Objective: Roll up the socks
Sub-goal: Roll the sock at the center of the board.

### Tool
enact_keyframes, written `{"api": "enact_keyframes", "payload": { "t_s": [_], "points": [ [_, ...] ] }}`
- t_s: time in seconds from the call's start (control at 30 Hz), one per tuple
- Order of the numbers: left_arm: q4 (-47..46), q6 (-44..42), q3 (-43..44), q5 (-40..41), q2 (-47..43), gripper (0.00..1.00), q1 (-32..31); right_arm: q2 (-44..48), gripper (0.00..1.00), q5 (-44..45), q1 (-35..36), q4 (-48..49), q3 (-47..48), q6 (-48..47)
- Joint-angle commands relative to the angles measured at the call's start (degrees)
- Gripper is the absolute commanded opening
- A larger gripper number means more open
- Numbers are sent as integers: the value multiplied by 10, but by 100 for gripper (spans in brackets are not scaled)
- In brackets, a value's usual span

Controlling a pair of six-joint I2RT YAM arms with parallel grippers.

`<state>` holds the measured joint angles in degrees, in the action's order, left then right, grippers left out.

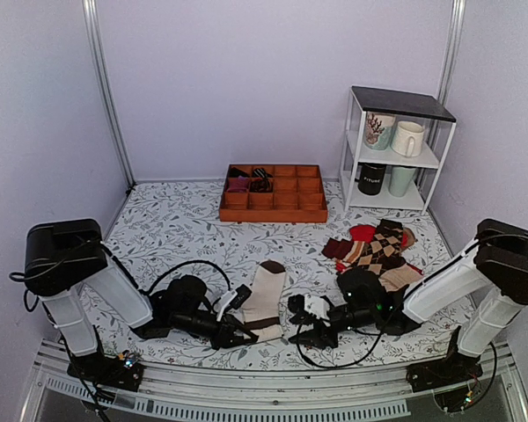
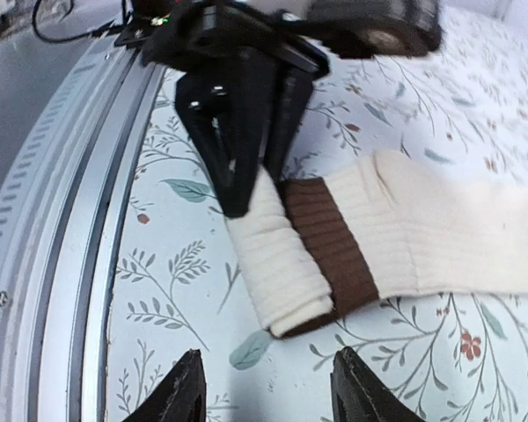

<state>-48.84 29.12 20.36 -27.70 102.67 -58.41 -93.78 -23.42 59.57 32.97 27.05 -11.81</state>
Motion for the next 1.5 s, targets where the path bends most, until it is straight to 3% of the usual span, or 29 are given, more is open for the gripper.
{"api": "enact_keyframes", "payload": {
  "t_s": [0.0,0.17,0.53,0.8,0.93,1.0,1.2,1.27,1.37,1.47],
  "points": [
    [130,36,-32,-13,45,0,0,-11,51,127,72,152,-15,-190],
    [135,31,-33,-15,53,0,0,-47,54,165,113,142,7,-264],
    [121,25,-35,-27,62,0,1,-127,52,207,114,64,63,-324],
    [107,23,-44,-33,65,0,2,-153,40,228,114,2,84,-300],
    [106,20,-46,-36,65,0,2,-157,20,237,113,-56,102,-279],
    [105,14,-46,-31,56,0,2,-155,15,226,112,-92,111,-255],
    [152,-33,-44,65,-69,12,1,-139,11,127,92,-190,133,-167],
    [182,-71,-35,115,-134,12,1,-142,10,73,68,-228,149,-127],
    [203,-126,-30,178,-223,27,1,-155,10,7,36,-274,169,-80],
    [177,-197,-41,206,-282,30,-8,-178,10,-52,13,-325,203,-50]
  ]
}}
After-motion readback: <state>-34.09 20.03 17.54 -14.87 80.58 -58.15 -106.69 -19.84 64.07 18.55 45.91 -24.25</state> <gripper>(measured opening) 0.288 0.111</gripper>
